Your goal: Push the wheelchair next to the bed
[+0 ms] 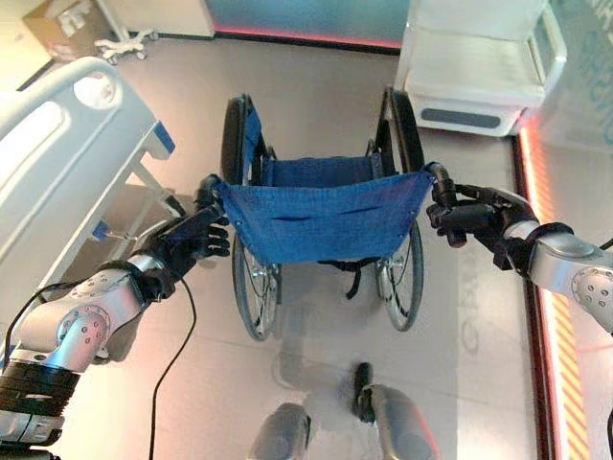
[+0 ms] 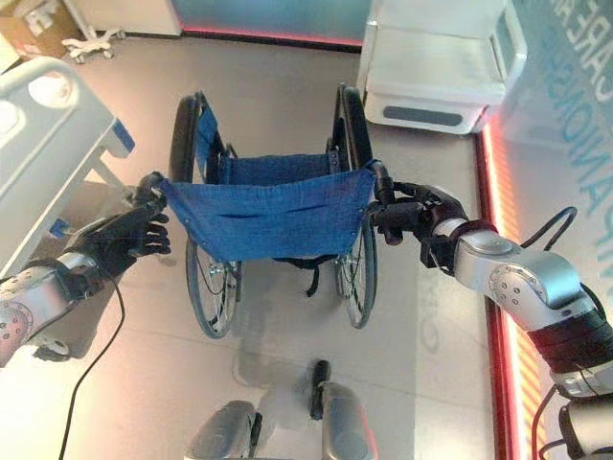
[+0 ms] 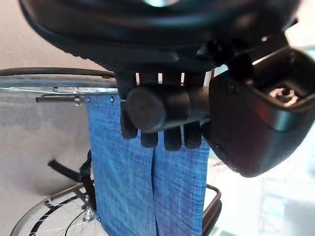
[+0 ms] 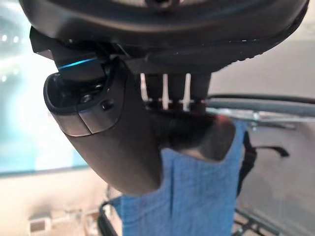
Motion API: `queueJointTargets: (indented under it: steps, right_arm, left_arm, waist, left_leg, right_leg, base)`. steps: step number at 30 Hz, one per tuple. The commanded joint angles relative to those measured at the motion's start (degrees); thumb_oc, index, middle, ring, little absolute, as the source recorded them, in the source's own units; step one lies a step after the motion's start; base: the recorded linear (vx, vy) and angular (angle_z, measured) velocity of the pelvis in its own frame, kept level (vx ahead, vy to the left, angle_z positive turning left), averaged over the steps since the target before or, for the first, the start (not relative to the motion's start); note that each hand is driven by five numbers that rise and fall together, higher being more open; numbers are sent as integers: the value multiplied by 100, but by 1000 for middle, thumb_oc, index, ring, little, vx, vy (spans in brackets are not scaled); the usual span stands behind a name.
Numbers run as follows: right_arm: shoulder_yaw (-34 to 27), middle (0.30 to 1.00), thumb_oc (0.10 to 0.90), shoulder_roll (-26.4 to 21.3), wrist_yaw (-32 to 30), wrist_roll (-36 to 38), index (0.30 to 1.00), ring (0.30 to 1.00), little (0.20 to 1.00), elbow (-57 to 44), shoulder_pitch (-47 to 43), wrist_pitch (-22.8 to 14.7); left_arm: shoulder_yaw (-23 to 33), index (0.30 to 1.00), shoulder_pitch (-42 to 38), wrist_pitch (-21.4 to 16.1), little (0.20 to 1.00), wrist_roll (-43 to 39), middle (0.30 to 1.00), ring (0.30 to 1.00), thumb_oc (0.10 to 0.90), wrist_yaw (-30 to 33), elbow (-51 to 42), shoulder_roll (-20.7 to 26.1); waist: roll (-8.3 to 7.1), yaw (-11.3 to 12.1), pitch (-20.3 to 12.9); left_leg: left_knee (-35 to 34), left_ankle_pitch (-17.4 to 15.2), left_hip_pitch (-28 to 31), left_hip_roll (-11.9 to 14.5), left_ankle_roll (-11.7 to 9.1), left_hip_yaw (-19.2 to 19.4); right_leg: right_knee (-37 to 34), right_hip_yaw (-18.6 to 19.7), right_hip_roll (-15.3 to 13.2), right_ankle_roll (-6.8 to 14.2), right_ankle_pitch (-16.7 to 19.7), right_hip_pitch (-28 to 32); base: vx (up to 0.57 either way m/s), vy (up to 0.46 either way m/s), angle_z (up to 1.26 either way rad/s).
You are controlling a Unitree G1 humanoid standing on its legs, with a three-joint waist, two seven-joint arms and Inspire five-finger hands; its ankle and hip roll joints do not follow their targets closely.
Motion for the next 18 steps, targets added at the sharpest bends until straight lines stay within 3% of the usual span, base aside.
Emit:
queueJointTargets:
  steps: [1,2,5,6,7,8,9,10,11,12,14,15,17,18]
  right_arm:
    - [146,300,400,-65,769,159,300,300,300,-281,-643,-394]
    - [118,300,400,-70,795,156,300,300,300,-330,-626,-367]
    - [155,300,400,-38,812,156,300,300,300,-471,-680,-319]
    - [257,300,400,30,816,150,300,300,300,-446,-786,-341]
    - [281,300,400,45,823,151,300,300,300,-430,-811,-345]
    - [369,300,400,146,936,46,300,300,300,-305,-837,-422]
    - [385,300,400,174,983,-4,300,300,300,-264,-829,-443]
    - [396,300,400,229,1060,-99,300,300,300,-199,-781,-493]
    - [395,300,400,249,1089,-137,300,300,300,-175,-754,-510]
    - [376,300,400,329,1152,-301,300,300,300,-162,-586,-597]
    - [418,300,400,439,1187,-455,300,300,300,-142,-496,-723]
    - [407,300,400,516,1239,-520,300,300,300,-127,-450,-773]
    - [301,300,400,694,1361,-639,300,300,300,-141,-240,-878]
    - [279,300,400,784,1330,-683,300,300,300,-165,-144,-899]
  left_arm:
    - [1123,300,-24,-727,300,-226,300,300,400,169,-648,513]
    - [1190,300,-11,-677,300,-195,300,300,400,178,-644,511]
    - [1354,300,123,-660,300,-210,300,300,400,159,-578,623]
    - [1423,300,178,-684,300,-214,300,300,400,125,-493,682]
    - [1435,300,187,-689,300,-214,300,300,400,105,-460,691]
    - [1399,300,214,-759,300,-158,300,300,400,80,-362,644]
    - [1381,300,219,-774,300,-133,300,300,400,80,-346,622]
    - [1347,300,243,-807,300,-87,300,300,400,104,-352,581]
    - [1329,300,255,-821,300,-73,300,300,400,118,-360,564]
    - [1294,300,282,-853,300,-33,300,300,400,190,-421,489]
    - [1305,300,209,-849,300,24,300,300,400,142,-400,484]
    - [1299,300,184,-856,300,55,300,300,400,153,-394,480]
    - [1257,300,57,-755,300,-7,300,300,400,263,-379,538]
    - [1233,300,-40,-617,300,42,300,300,400,246,-334,544]
  waist:
    - [-212,407,-808]
    - [-197,482,-727]
    - [-181,657,-631]
    - [-123,762,-632]
    - [-117,789,-632]
    - [34,890,-686]
    - [29,910,-683]
    - [87,980,-699]
    - [87,1002,-698]
    - [94,1077,-708]
    - [93,1112,-791]
    - [91,1161,-837]
    - [-11,1209,-932]
    - [-36,1262,-1000]
  left_leg:
    - [477,761,-363,-292,735,966]
    - [0,584,-656,-262,839,1004]
    - [-1414,417,-611,-227,989,1188]
    - [-2627,705,-628,-11,973,1302]
    - [-2826,777,-651,37,969,1326]
    - [-4080,1281,-809,301,793,1407]
    - [-4276,1387,-777,309,765,1428]
    - [-4993,1605,-879,404,683,1465]
    - [-5184,1693,-867,417,658,1483]
    - [-5416,1726,-950,452,653,1563]
    - [-5360,1356,-845,392,803,1649]
    - [-5389,1318,-822,351,826,1577]
    - [-4941,1091,-773,161,1047,1598]
    - [-4826,985,-749,105,1153,1576]
  right_leg:
    - [-1384,280,30,401,595,1107]
    - [-1377,291,133,404,537,1283]
    - [-1388,467,327,476,375,1571]
    - [-1420,518,494,443,220,1778]
    - [-1437,523,522,427,188,1835]
    - [-1477,487,754,368,-12,2094]
    - [-1490,499,757,360,-52,2164]
    - [-1501,540,853,350,-184,2374]
    - [-1495,551,862,348,-236,2450]
    - [-1446,657,913,332,-519,2771]
    - [-1212,728,848,409,-799,2847]
    - [-973,728,812,474,-874,2914]
    - [-400,748,693,655,-811,3045]
    - [55,705,687,759,-539,2986]
  base:
    - [438,-177,44]
    - [464,-147,14]
    - [492,-50,-13]
    - [417,13,-43]
    - [708,92,-57]
    - [538,89,-45]
    - [668,128,-38]
    - [389,70,-19]
    - [639,117,-27]
    - [660,122,-19]
    - [628,134,-18]
    - [537,118,-30]
    - [568,103,-29]
    - [608,98,-16]
